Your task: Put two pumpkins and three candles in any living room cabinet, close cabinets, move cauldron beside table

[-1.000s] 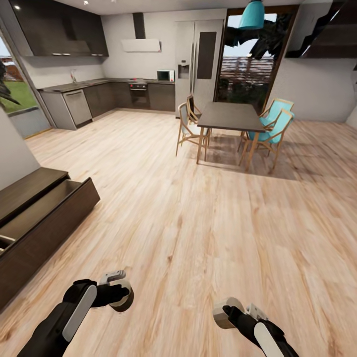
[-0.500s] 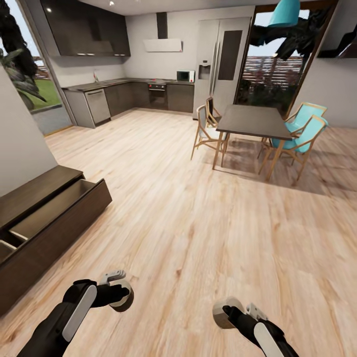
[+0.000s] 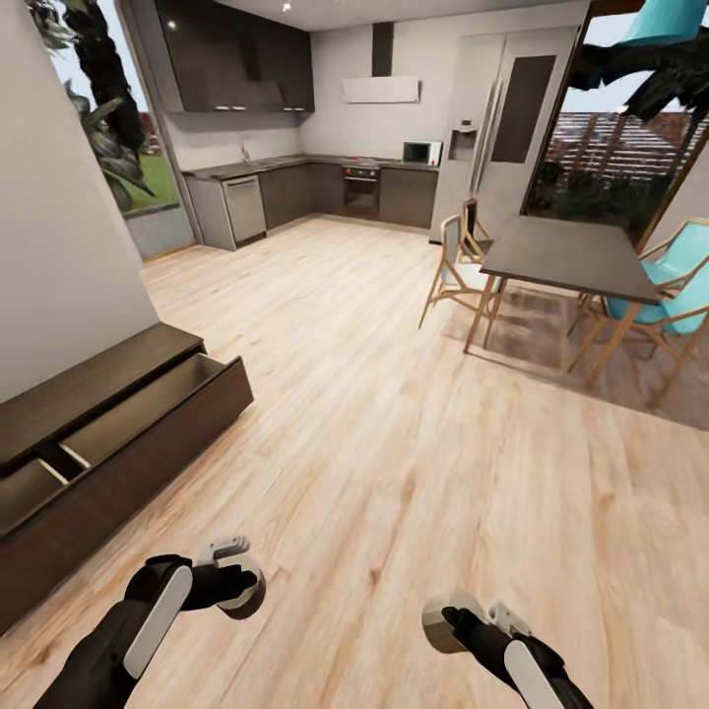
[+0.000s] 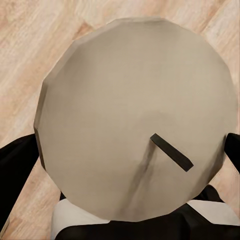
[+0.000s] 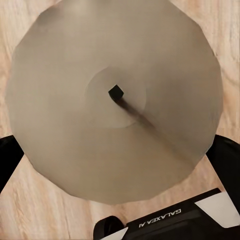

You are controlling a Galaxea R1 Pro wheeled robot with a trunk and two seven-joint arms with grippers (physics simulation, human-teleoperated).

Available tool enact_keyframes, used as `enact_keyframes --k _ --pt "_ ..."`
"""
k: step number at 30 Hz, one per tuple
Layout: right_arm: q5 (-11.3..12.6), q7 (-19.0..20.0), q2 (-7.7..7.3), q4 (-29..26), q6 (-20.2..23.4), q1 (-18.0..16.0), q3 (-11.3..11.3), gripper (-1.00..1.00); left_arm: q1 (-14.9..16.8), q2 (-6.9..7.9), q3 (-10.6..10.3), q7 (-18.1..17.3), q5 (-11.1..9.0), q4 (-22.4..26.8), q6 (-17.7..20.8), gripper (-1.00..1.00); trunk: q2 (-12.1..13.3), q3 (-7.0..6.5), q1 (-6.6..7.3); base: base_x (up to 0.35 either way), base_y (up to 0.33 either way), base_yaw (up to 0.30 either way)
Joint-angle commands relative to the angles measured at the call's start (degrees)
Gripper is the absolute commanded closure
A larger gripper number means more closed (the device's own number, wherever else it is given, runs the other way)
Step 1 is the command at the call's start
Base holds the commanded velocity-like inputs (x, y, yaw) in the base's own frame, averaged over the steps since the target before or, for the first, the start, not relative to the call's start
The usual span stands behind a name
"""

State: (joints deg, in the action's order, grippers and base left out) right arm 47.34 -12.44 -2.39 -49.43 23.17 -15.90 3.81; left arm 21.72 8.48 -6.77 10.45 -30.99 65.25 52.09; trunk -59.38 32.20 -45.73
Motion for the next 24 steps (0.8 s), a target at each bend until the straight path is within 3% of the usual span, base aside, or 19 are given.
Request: enact_keyframes --k 1,16,24 --pt "0.7 -0.6 -0.08 -0.1 0.0 0.0 0.2 1.0 0.0 0.05 -0.2 0.6 -0.6 0.1 0.1 1.0 0.0 0.05 -0.04 0.321 -0.003 0.282" --pt "0.7 -0.9 -0.08 -0.1 0.1 0.0 0.2 1.0 0.0 0.05 -0.2 0.5 -0.6 0.1 0.1 1.0 0.0 0.05 -0.04 0.306 0.0 0.282" --pt "0.7 -1.0 -0.08 -0.1 0.0 0.0 0.2 1.0 0.0 -0.16 -0.2 0.3 -0.9 0.7 0.2 1.0 0.0 0.05 -0.04 0.047 0.0 0.282"
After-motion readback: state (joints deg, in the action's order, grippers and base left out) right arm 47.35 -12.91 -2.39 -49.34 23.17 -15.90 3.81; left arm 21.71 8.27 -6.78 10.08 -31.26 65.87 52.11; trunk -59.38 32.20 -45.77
